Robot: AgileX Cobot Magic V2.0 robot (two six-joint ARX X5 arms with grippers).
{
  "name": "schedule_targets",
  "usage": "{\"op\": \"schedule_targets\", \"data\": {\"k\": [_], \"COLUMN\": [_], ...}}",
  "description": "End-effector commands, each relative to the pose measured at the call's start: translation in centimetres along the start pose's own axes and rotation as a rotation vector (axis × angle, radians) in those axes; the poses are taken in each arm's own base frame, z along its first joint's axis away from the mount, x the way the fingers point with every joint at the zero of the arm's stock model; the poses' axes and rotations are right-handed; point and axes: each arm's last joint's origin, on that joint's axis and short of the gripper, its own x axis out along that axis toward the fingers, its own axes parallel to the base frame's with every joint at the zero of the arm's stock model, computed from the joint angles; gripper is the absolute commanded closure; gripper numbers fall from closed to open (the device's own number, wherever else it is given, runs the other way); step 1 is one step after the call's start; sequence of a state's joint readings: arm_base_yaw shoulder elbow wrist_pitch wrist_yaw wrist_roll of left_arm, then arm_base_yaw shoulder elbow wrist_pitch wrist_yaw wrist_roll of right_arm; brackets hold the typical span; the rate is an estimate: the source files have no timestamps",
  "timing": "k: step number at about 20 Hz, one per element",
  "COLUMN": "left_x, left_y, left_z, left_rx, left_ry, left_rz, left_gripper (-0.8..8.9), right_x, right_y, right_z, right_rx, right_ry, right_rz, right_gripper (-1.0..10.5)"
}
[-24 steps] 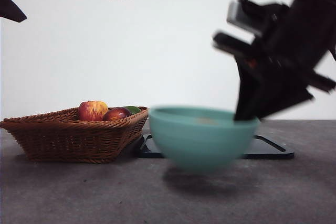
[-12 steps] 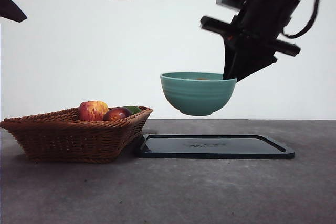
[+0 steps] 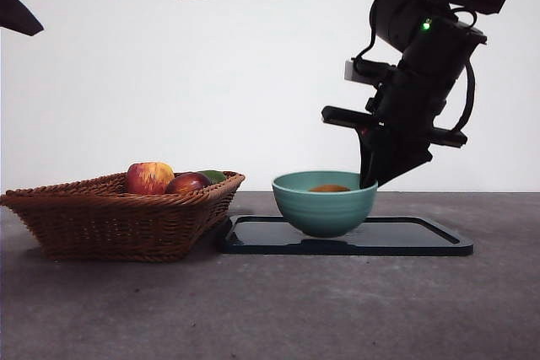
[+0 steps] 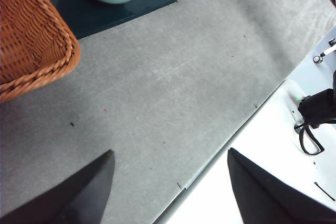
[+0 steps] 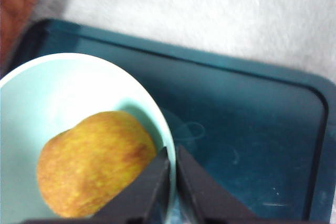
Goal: Pick up the wifruite, put it on the bowl, pick up the plate, put it on desk
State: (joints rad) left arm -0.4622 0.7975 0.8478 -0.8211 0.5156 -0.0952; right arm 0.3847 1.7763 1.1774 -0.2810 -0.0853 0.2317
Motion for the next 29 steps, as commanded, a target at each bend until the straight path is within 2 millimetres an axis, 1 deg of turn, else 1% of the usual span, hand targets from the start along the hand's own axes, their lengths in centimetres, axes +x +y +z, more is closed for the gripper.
{"op": "schedule_targets", "data": {"k": [1, 6, 7, 8, 9, 12, 14, 15, 17, 19, 23, 26, 29], "left_x": [0.0, 0.0, 0.0, 0.0, 0.0, 0.0, 0.0, 0.0, 0.0, 0.0, 0.0, 0.0, 0.0], "left_y": [-0.1, -0.1, -0.1, -0.1, -0.1, -0.1, -0.1, -0.1, -0.1, -0.1, -0.1, -0.1, -0.1], "left_z": [0.2, 0.2, 0.2, 0.2, 0.2, 0.2, 0.2, 0.2, 0.2, 0.2, 0.2, 0.2, 0.2], "left_rx": [0.015, 0.014, 0.014, 0.014, 0.014, 0.014, 0.015, 0.015, 0.015, 0.015, 0.016, 0.019, 0.019], "left_ry": [-0.004, -0.004, -0.004, -0.004, -0.004, -0.004, -0.004, -0.004, -0.004, -0.004, -0.004, -0.005, -0.005], "left_rz": [-0.007, -0.007, -0.007, -0.007, -0.007, -0.007, -0.007, -0.007, -0.007, -0.007, -0.007, -0.006, -0.006], "left_gripper": [4.7, 4.7, 4.7, 4.7, 4.7, 4.7, 4.7, 4.7, 4.7, 4.7, 4.7, 4.7, 4.7], "right_x": [0.6, 0.6, 0.6, 0.6, 0.6, -0.1, -1.8, -3.0, -5.9, -9.0, -14.5, -16.9, -18.7], "right_y": [0.3, 0.3, 0.3, 0.3, 0.3, 0.4, 0.7, 0.9, 1.2, 1.8, 3.4, 4.2, 4.8], "right_z": [0.5, 0.4, 0.4, 0.4, 0.4, 0.7, 1.3, 1.7, 2.2, 2.3, 1.2, -0.1, -1.6], "right_rx": [-0.013, -0.012, -0.012, -0.009, -0.008, -0.003, -0.007, -0.01, -0.016, -0.033, -0.102, -0.163, -0.219], "right_ry": [-0.008, -0.002, -0.002, -0.003, -0.003, -0.017, -0.063, -0.092, -0.146, -0.183, -0.184, -0.154, -0.1], "right_rz": [0.013, 0.023, 0.023, 0.023, 0.022, 0.026, 0.031, 0.036, 0.05, 0.083, 0.212, 0.245, 0.256], "right_gripper": [9.4, 9.3, 9.0, 8.1, 7.6, 7.6, 7.6, 7.6, 7.6, 7.6, 7.6, 7.6, 7.6]}}
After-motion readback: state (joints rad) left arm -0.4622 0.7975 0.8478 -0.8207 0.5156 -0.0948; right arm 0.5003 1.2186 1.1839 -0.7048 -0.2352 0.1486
